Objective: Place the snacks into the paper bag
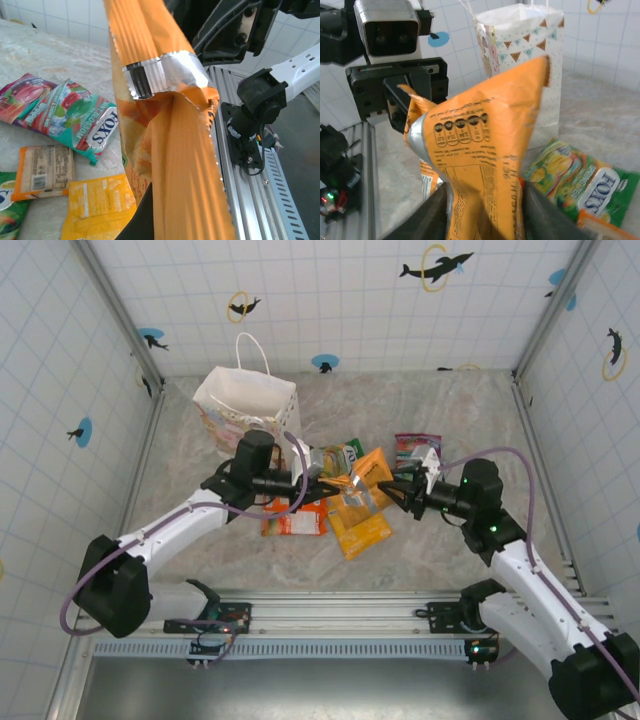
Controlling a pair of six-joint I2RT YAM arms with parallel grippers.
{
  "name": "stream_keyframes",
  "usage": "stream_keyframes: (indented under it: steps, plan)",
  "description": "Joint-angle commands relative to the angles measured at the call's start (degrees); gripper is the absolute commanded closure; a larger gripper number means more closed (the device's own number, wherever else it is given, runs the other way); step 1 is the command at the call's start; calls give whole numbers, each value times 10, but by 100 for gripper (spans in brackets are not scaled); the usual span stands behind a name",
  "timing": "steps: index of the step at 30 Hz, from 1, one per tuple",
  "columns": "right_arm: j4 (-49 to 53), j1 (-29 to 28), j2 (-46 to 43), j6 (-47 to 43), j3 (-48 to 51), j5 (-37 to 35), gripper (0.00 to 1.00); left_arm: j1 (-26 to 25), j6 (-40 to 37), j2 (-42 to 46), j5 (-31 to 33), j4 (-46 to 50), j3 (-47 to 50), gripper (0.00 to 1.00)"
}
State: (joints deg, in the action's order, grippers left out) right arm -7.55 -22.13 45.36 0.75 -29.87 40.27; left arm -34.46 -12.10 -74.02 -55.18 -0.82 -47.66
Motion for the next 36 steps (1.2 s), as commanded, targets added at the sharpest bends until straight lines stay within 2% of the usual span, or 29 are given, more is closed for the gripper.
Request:
stream_keyframes:
  steps: [1, 6, 9, 14, 23, 29, 36]
  plan:
    - [27, 3, -15, -24, 11, -18, 45, -3, -55, -1, -52, 34, -26, 100]
    - [85, 6, -8, -52, 3, 17, 32, -4, -134, 0, -53, 106, -47, 100]
    - [89, 5, 2, -55, 1, 43, 29, -4, -168, 1, -60, 138, -55, 100]
    - [95, 2, 34, -56, -8, 95, 30, -4, -184, 3, -58, 143, -55, 100]
    - [117, -4, 49, -86, -11, 132, 31, -3, -193, 3, -53, 136, -60, 100]
    - [116, -5, 50, -83, -8, 160, 38, -4, -169, 0, 19, 121, -63, 100]
    - [95, -11, 56, -61, -1, 183, 44, -3, -171, -5, 43, 122, -66, 100]
